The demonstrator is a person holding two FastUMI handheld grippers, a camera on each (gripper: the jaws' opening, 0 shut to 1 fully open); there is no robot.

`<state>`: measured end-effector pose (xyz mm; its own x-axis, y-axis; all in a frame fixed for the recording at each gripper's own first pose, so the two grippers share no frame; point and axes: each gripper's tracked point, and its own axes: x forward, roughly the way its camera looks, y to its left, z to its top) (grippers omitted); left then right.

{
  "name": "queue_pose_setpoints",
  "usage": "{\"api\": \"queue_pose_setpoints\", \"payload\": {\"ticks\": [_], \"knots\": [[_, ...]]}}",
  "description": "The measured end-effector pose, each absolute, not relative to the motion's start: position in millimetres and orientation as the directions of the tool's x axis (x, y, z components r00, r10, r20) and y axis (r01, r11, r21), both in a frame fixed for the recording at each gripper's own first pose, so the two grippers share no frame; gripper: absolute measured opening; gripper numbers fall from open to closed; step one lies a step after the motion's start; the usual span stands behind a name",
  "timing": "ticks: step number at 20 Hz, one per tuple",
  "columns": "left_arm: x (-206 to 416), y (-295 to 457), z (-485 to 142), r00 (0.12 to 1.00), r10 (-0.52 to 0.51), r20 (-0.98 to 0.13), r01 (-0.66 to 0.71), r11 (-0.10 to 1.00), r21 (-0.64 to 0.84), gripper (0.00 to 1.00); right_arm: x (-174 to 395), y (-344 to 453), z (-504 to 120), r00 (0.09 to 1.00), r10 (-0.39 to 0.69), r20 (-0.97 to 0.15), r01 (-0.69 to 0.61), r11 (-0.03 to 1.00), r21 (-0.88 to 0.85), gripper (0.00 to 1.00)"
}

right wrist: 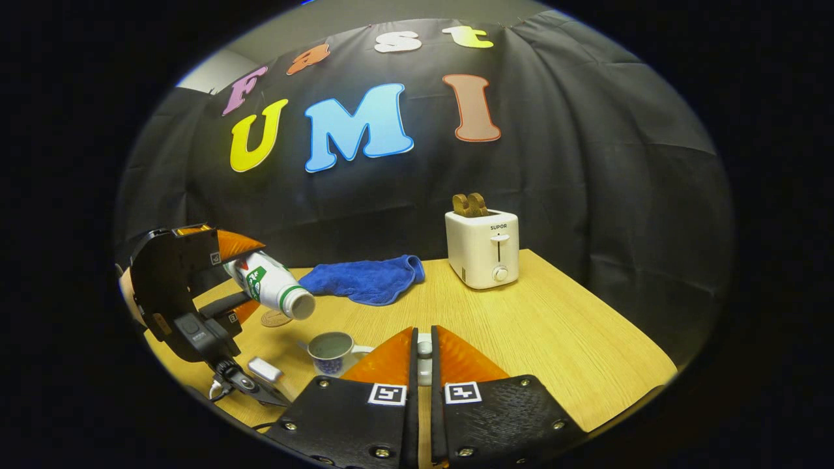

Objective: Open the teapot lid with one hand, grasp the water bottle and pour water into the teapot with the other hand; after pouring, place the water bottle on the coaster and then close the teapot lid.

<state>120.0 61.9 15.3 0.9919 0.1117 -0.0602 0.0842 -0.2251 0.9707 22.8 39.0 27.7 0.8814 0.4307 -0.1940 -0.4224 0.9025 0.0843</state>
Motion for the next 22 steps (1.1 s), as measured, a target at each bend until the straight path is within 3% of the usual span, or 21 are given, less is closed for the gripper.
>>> {"api": "queue_pose_setpoints", "payload": {"ticks": [2, 3, 5, 6, 7, 12, 19, 22], "knots": [[119, 68, 8, 0.989, 0.113, -0.094, 0.106, -0.098, 0.990, 0.92, 23, 39, 30, 0.884, 0.427, -0.190, -0.421, 0.904, 0.076, 0.07], [118, 71, 4, 0.987, 0.117, -0.113, 0.118, -0.037, 0.992, 0.86, 22, 40, 31, 0.884, 0.428, -0.188, -0.422, 0.904, 0.072, 0.07], [115, 83, -2, 0.981, 0.125, -0.148, 0.140, 0.074, 0.987, 0.93, 22, 43, 34, 0.884, 0.429, -0.185, -0.425, 0.903, 0.064, 0.07], [112, 88, -3, 0.978, 0.129, -0.162, 0.145, 0.130, 0.981, 0.86, 22, 45, 35, 0.884, 0.430, -0.183, -0.427, 0.902, 0.059, 0.07], [110, 93, -5, 0.976, 0.132, -0.174, 0.147, 0.193, 0.970, 0.92, 22, 47, 35, 0.883, 0.432, -0.182, -0.430, 0.901, 0.053, 0.07], [87, 128, -3, 0.962, 0.156, -0.224, 0.119, 0.501, 0.857, 0.93, 22, 67, 36, 0.868, 0.459, -0.187, -0.458, 0.887, 0.053, 0.07], [74, 162, -14, 0.956, 0.176, -0.233, 0.027, 0.743, 0.669, 0.93, 21, 106, 34, 0.842, 0.504, -0.193, -0.508, 0.861, 0.034, 0.07], [70, 169, -19, 0.957, 0.137, -0.257, 0.012, 0.864, 0.504, 0.90, 18, 127, 32, 0.824, 0.532, -0.196, -0.539, 0.842, 0.019, 0.07]]}}
